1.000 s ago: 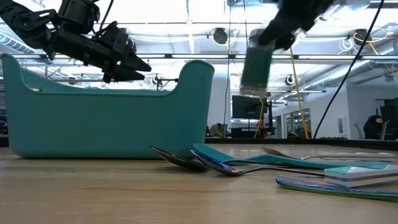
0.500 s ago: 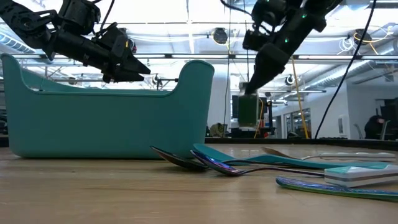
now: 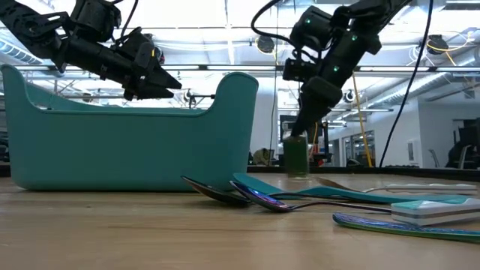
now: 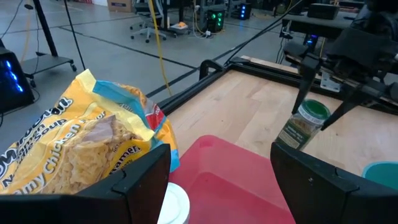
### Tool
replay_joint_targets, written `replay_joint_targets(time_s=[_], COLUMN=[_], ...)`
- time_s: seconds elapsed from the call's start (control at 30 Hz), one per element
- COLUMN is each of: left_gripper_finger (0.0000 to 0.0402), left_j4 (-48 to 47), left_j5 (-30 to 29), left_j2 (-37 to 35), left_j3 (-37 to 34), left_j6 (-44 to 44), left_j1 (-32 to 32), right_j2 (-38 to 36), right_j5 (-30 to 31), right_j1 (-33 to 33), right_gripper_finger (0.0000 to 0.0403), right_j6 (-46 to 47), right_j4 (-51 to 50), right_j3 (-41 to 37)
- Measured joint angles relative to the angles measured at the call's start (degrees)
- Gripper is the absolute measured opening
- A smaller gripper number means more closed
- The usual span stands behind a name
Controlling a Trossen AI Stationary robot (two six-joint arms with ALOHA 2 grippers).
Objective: Pick & Place Food Item
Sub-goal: Put the green seasoning bottle into the red bin
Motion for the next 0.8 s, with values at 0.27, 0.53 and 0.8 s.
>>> replay_joint_targets(time_s=[0.27,0.53,0.8], left_gripper_finger=[0.0285,0.0285,0.0285], left_j4=[-0.1,-0.4,-0.7], left_j5=[0.0,0.0,0.1], left_j2=[0.0,0.0,0.0], left_j3=[0.0,0.0,0.0], left_j6=[0.3,0.6,0.1], left_j1=[0.0,0.0,0.0], right_j2=[-1.8,-9.7,-19.1], right_j5=[0.1,0.1,1.8], right_j1=[0.0,0.0,-2.8], right_gripper_finger=[0.0229,0.0250,0.0280], right_j6=[-1.1,1.2,1.6], right_j4=[-1.1,-1.9,-3.2], right_j3=[-0.1,-0.1,-8.9])
